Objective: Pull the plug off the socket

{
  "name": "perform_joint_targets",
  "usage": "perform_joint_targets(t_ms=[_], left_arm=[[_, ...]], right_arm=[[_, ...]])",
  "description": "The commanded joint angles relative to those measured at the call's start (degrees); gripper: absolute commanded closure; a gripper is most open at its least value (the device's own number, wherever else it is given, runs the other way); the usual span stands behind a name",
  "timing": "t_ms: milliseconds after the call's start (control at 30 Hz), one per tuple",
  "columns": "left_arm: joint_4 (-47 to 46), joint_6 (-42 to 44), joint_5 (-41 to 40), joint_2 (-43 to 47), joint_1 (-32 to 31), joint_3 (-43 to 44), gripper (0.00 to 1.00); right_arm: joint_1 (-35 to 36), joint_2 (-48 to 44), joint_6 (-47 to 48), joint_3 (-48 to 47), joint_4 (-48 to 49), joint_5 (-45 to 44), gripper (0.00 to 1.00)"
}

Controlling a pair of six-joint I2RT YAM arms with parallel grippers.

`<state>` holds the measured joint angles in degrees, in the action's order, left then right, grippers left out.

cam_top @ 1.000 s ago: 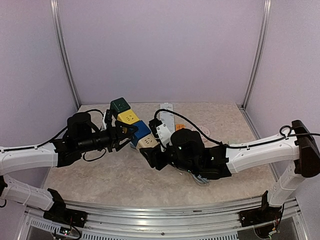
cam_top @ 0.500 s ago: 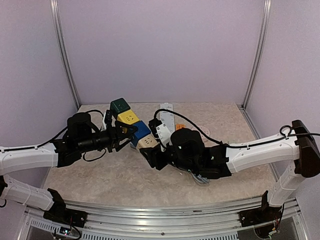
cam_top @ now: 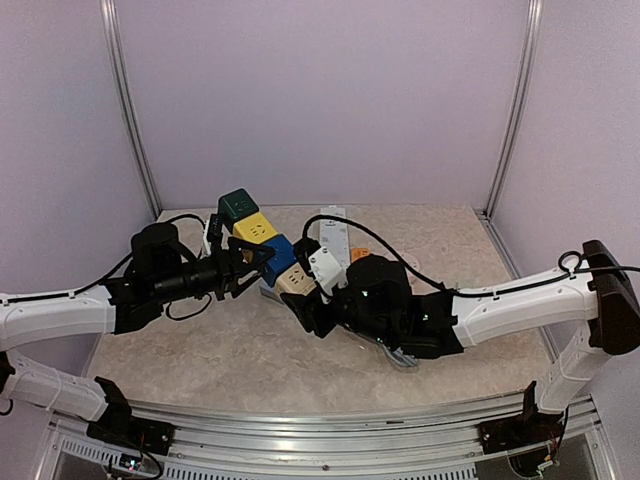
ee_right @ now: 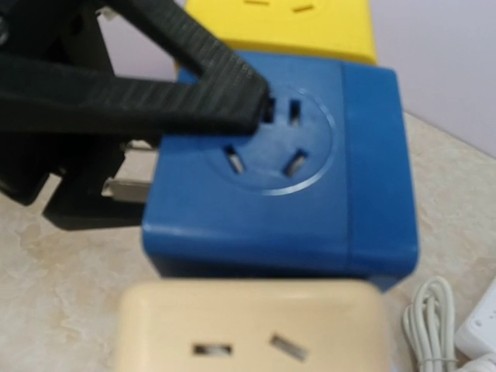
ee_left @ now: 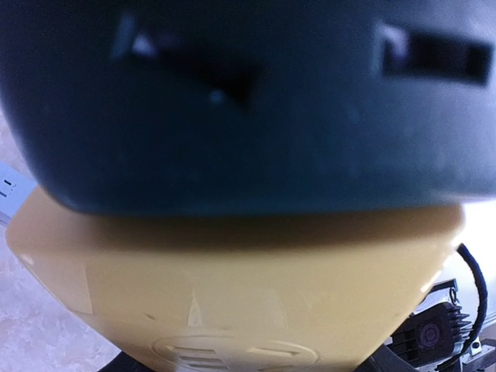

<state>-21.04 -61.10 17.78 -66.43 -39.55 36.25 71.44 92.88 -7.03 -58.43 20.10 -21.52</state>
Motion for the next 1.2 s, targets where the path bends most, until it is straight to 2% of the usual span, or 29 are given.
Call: perform_joint_targets(t_ms=[0,133,333,600,700,900,1167], left_arm=[[3.78,3.72,-3.92,-0.07,2.35,0.00,0.64],[2.65,3.28,-4.79,0.71,2.33,-1.09,0.64],[2.93,3.35,-5.45,1.78,2.22,-1.53,0.65],[2.76,3.17,-6.00,1.35,1.65,-1.53,0.65],[2.96,3.18,-5.59,1.07,1.67,-1.33,0.65],[3.10,3.16,-4.15,-0.63,1.75,-0.21,0.65],[4.11,3.10,-3.79,-1.50,2.02,0.40,0.65]], right_arm=[[1.27,-3.94,5.43,0.49,2.61,-4.54,1.00],[0.79,-4.20,-1.68,-0.36,-0.10,-9.42,1.00],[-3.59,-6.42,-15.71,0.34,-3.39,-6.86,1.00],[-5.24,-4.84,-19.04,-2.45,-9.60,-8.02,1.00],[-5.24,-4.78,-18.43,-1.74,-8.71,-7.26,1.00],[-4.39,-5.48,-10.62,2.04,-0.24,-0.69,1.00],[0.48,-3.52,4.04,1.10,-0.59,-7.81,1.00]])
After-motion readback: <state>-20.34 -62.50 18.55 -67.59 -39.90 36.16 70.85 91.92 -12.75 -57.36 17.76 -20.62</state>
